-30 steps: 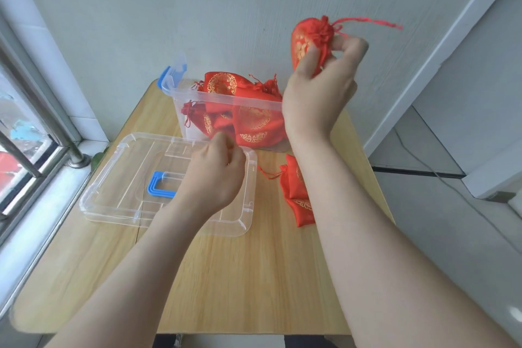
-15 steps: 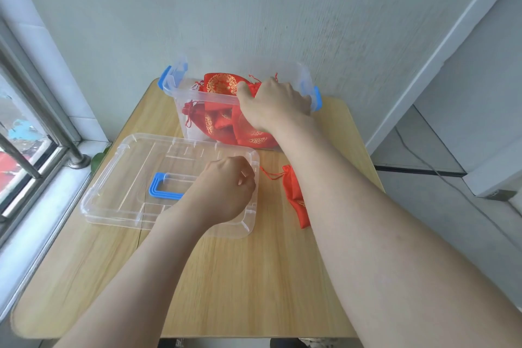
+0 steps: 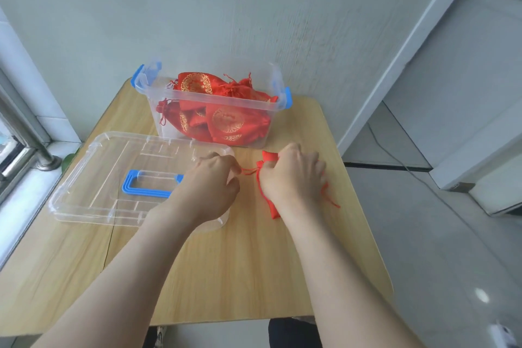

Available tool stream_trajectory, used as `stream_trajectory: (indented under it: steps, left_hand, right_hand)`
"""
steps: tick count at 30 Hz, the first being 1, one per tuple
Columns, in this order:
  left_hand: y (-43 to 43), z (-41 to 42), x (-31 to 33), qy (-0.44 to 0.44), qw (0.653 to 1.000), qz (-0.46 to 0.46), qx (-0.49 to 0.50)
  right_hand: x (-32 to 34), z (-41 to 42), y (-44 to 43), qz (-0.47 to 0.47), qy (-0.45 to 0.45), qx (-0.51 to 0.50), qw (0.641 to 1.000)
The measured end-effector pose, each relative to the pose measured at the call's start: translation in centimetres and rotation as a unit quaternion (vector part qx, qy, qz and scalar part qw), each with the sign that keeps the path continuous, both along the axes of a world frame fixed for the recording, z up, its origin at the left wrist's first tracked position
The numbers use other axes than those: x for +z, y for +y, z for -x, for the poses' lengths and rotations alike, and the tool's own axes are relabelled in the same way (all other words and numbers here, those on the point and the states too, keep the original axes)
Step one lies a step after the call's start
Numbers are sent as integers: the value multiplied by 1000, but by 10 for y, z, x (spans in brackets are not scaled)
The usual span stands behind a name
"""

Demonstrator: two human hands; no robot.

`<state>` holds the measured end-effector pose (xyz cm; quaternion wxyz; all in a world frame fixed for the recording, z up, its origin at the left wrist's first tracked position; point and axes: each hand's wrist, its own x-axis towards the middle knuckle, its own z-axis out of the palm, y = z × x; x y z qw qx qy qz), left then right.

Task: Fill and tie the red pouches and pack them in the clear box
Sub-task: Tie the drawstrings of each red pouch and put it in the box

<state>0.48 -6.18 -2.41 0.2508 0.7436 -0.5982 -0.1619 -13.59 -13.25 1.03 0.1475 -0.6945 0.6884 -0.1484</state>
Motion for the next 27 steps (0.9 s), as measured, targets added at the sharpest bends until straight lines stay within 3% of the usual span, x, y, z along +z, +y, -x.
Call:
stream_trajectory:
  steps: [4, 7, 12, 17, 21, 24, 27]
  left_hand:
    - [3, 21, 3, -41, 997, 1, -60]
    - [1, 28, 2, -36, 995, 1, -93]
    - [-2, 40, -6, -94, 987, -11, -130]
    - [-6, 42, -9, -64, 987, -4, -146]
    - [-13, 42, 2, 7, 991, 124, -54]
    - [-14, 44, 13, 69, 970, 228, 41]
    - [-11, 47, 23, 148, 960, 212, 106]
  right_hand:
    - [-25, 43, -7, -59, -12, -116, 991]
    - [-36, 51, -10, -46, 3, -103, 994]
    - [-32, 47, -21, -59, -47, -105, 992]
    - [-16, 39, -16, -11, -177, -74, 981]
    - [-1, 37, -7, 54, -292, -27, 955]
    - [7, 36, 0, 83, -371, 5, 925]
    - [11, 32, 4, 80, -414, 32, 906]
